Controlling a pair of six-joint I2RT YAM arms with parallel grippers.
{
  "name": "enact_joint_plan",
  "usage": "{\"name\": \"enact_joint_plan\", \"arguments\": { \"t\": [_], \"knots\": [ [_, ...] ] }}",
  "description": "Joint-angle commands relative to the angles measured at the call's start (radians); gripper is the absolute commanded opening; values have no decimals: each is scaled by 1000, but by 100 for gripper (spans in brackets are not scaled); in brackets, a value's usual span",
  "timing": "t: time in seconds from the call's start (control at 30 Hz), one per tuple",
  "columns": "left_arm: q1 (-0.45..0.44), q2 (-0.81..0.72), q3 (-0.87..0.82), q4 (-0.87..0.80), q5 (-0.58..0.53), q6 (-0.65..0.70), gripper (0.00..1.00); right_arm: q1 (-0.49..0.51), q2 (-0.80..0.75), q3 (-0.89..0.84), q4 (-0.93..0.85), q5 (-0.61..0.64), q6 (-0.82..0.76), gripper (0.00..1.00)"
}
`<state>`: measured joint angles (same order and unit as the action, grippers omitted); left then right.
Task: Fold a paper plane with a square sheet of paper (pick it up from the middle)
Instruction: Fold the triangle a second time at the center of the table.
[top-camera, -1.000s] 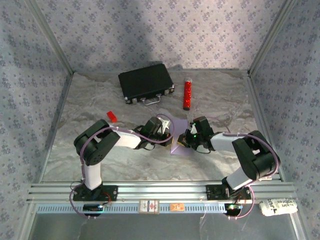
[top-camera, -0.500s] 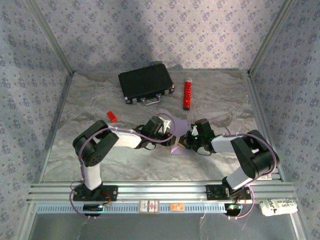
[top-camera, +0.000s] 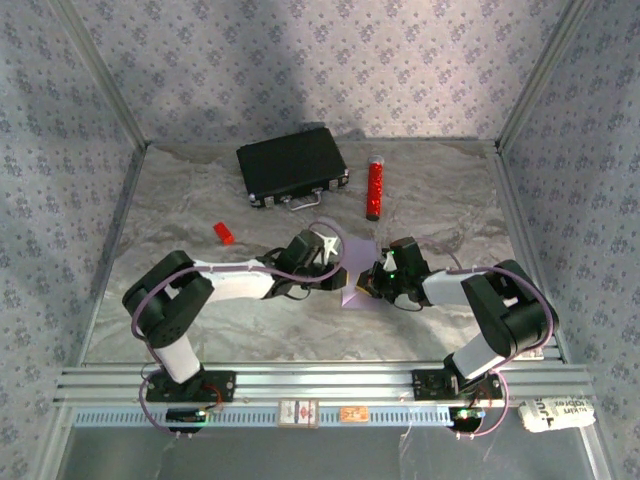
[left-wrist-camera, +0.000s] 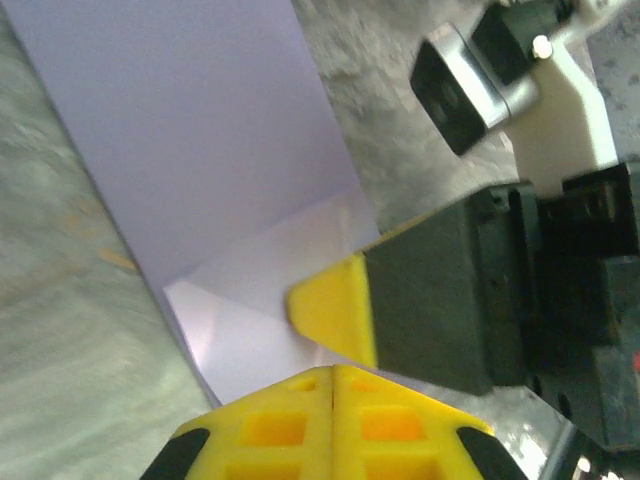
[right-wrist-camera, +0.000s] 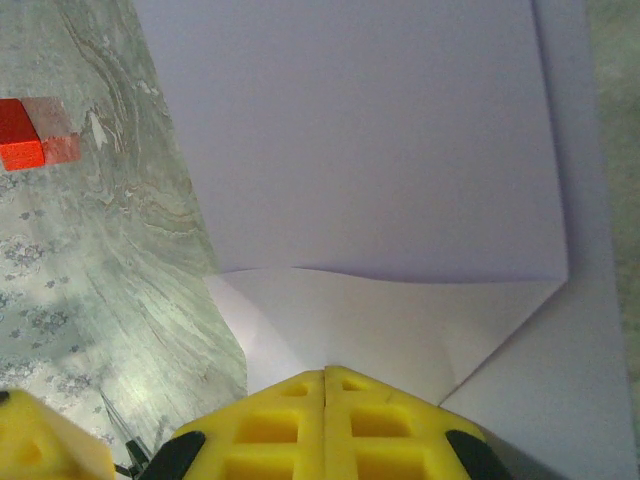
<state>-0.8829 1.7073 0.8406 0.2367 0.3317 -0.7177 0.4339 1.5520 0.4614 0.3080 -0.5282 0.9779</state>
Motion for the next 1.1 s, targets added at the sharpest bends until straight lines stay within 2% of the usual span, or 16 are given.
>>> {"name": "enact_joint_plan", "arguments": {
  "t": [0.0,0.47,1.07],
  "knots": [
    [-23,12,4,-2,79,-21,4,-9,12,-20,-75,56,4,2],
    [-41,130,60,14,165,-32,4,-11,-3,-33,-80,64,1,2],
    [-54,159,76,-79,122,7,4,-11,-7,-34,-85,65,2,2]
  ]
}}
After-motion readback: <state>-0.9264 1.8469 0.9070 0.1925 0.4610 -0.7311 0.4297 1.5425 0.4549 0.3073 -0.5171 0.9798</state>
